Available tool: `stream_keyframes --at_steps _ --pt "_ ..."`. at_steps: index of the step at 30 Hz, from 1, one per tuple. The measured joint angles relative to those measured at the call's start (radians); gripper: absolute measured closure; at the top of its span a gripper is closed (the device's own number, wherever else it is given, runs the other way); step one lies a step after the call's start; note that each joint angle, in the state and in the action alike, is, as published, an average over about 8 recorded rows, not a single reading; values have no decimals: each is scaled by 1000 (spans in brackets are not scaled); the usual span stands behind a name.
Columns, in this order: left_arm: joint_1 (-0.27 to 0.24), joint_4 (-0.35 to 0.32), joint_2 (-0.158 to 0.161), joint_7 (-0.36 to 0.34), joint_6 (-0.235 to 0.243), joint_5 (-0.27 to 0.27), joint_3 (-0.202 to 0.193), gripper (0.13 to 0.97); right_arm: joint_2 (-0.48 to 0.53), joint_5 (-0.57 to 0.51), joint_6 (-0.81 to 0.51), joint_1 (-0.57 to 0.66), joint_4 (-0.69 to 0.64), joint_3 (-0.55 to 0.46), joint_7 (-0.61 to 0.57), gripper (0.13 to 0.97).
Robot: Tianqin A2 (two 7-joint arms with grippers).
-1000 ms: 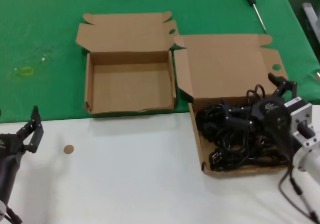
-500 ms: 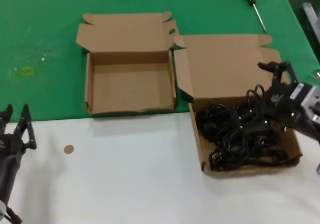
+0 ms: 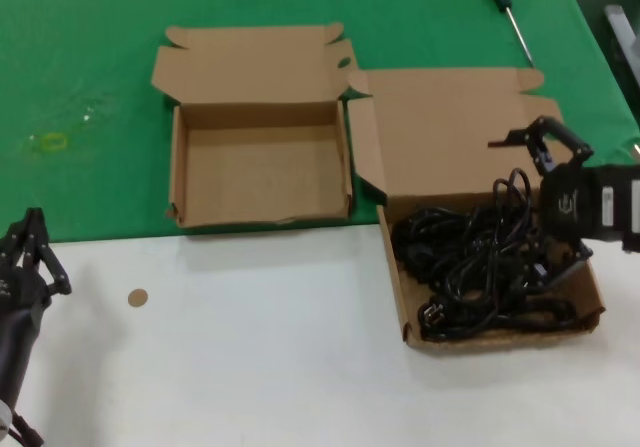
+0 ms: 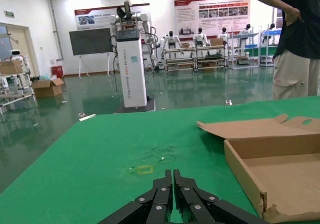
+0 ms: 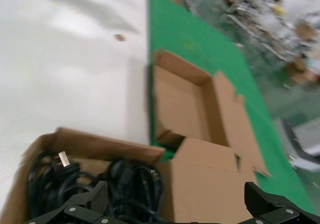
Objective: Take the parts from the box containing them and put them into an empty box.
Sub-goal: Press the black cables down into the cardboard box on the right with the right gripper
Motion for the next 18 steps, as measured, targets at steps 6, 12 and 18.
stream_keyframes --at_steps 6,12,18 --pt "0 0 0 0 0 0 0 928 -7 -59 -159 108 -79 -41 -129 129" --pt "0 0 0 0 0 0 0 945 -27 -126 -223 166 -144 -69 -289 129" --pt "0 0 0 0 0 0 0 945 -67 -168 -230 197 -209 -79 -437 129"
